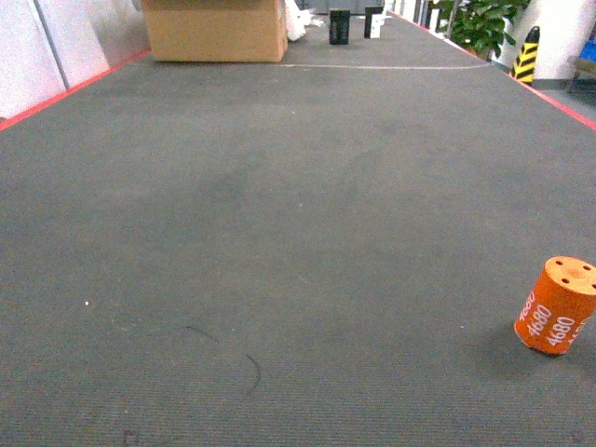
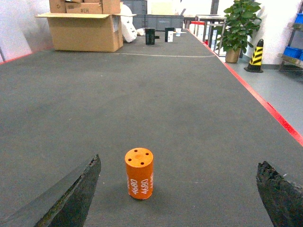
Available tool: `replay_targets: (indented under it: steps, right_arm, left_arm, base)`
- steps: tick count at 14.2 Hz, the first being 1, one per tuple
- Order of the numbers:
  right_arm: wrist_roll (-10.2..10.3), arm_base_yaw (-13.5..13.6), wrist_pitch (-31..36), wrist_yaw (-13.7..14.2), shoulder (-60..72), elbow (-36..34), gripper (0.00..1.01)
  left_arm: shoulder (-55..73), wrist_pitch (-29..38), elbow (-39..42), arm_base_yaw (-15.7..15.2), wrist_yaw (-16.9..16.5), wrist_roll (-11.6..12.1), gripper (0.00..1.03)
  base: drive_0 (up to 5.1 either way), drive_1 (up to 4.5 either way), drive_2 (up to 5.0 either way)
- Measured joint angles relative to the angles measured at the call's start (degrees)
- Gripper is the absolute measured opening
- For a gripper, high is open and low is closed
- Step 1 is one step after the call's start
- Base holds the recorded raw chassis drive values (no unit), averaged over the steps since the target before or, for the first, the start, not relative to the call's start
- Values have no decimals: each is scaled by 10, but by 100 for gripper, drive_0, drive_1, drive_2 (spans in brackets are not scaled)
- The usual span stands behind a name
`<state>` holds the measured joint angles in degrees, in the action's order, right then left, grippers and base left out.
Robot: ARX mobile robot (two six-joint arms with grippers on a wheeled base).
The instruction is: Sort blue parts and orange caps into right shelf containers
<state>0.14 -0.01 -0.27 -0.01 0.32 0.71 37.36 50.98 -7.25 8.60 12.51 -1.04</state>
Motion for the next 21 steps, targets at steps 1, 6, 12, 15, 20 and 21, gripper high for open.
replay_targets:
  steps: [1,6,12,15,20,21]
  right_arm:
    - [0,0,0,0,0,0,98]
    - [0,0,0,0,0,0,98]
    - [0,0,0,0,0,0,98]
    - [0,0,0,0,0,0,98]
    - [0,0,0,0,0,0,98]
    - [0,0,0,0,0,0,98]
  left_arm:
    - [0,0,0,0,0,0,60]
    - [0,0,0,0,0,0,60]
    - [0,0,0,0,0,0,60]
    - [0,0,0,0,0,0,60]
    - [0,0,0,0,0,0,60]
    - [0,0,0,0,0,0,59]
  base:
    - [0,0,0]
    - [0,0,0]
    - [0,0,0]
    - [0,0,0]
    - [0,0,0]
    - [0,0,0]
